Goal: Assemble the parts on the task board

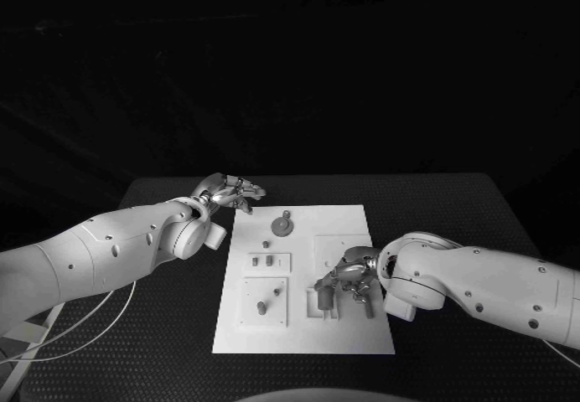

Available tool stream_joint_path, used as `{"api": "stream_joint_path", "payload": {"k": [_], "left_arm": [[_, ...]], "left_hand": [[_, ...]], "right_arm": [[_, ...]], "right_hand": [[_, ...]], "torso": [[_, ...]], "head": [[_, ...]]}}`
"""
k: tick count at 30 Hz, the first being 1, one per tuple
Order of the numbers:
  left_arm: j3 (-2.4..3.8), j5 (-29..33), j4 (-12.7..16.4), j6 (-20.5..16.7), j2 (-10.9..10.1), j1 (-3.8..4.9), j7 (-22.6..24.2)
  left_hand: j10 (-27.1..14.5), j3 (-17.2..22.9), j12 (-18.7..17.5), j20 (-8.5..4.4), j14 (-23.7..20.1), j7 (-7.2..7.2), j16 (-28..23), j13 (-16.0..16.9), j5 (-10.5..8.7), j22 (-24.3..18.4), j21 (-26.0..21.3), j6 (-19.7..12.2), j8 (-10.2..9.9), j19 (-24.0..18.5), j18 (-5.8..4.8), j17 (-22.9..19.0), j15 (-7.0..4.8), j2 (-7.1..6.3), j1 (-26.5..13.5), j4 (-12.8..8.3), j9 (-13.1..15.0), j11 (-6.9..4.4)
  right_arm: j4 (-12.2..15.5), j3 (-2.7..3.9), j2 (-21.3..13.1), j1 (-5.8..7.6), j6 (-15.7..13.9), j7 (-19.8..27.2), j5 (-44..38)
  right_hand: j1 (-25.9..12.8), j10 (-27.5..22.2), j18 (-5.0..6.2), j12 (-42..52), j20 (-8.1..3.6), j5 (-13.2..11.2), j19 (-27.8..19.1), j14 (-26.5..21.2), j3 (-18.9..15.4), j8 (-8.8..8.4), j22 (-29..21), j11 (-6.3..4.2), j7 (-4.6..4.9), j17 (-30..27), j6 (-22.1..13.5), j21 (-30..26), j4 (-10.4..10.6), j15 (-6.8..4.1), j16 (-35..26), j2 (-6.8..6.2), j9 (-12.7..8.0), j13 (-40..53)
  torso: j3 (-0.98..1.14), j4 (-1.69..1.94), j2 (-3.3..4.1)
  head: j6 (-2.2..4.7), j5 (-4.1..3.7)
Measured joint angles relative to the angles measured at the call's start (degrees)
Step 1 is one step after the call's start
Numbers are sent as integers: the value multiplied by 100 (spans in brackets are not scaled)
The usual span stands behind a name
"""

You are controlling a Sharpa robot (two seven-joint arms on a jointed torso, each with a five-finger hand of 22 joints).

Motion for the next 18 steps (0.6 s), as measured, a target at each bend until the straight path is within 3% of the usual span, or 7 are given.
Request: {"api": "stream_joint_path", "payload": {"k": [18], "left_arm": [[0,2,26,24,-21,1,-2]], "left_hand": [[0,0,0,10,0,0,0,1,0,-1,0,-1,0,-10,1,4,0,22,-22,0,1,0]], "right_arm": [[-63,-5,178,-133,4,-2,-834]], "right_hand": [[2,0,0,0,2,-5,-1,-14,14,-65,0,0,-15,-8,16,0,11,15,0,-2,-19,-5]], "torso": [[-2,3,3]], "head": [[-18,33]]}}
